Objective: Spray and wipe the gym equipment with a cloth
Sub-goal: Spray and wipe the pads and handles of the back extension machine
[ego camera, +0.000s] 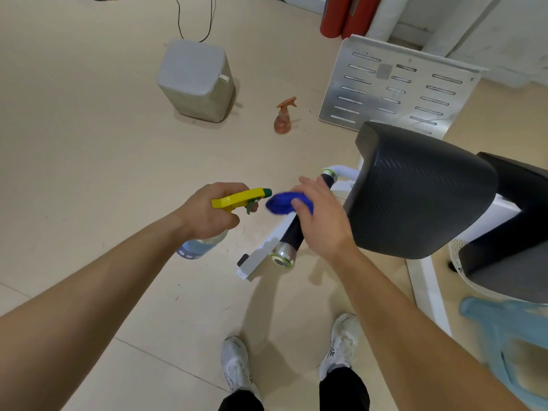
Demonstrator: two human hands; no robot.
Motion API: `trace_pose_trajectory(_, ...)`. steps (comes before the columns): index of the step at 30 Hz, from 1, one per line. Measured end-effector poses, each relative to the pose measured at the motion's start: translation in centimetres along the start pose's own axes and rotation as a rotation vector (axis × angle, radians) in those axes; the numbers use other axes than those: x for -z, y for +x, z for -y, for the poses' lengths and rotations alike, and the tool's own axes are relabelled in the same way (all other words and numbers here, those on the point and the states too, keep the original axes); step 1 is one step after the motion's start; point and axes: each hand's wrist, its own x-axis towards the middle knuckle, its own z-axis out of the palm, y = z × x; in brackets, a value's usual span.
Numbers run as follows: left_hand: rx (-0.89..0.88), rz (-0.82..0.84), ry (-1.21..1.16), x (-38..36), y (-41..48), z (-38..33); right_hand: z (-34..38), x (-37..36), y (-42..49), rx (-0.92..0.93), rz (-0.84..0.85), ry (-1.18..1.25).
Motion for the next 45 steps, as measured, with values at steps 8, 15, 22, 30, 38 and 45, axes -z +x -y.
trace_pose_trajectory(8,-0.003,0.001,-0.061,0.1,0.3,-0.6,1.4,-0.3,3.7,-0.19,-0.334,-0.021)
trace_pose_trajectory(15,0.003,-0.014,-0.048,-0.1,0.4,-0.4,3.4,-0.7,-5.1,-0.094,-0.315,0.262)
trace_pose_trajectory(22,0.025,0.0,-0.042,-0.4,1.3,-1.1,1.3,-1.7,-9.0,-0.532,-0.472,0.715)
trace_pose_trajectory(30,0.003,0.003,-0.031,-1.2,1.9,-1.8,2.4,-1.4,-4.4,-0.846,-0.193,1.538)
trace_pose_trajectory(38,-0.001,0.014,-0.04,-1.8,1.7,-2.1,0.8,-3.4,-5.6,-0.917,0.066,1.755)
trace_pose_trajectory(45,0.002,-0.006,-0.001,-1.8,1.9,-1.3,0.9,-3.2,-1.0,-0.884,0.003,1.862)
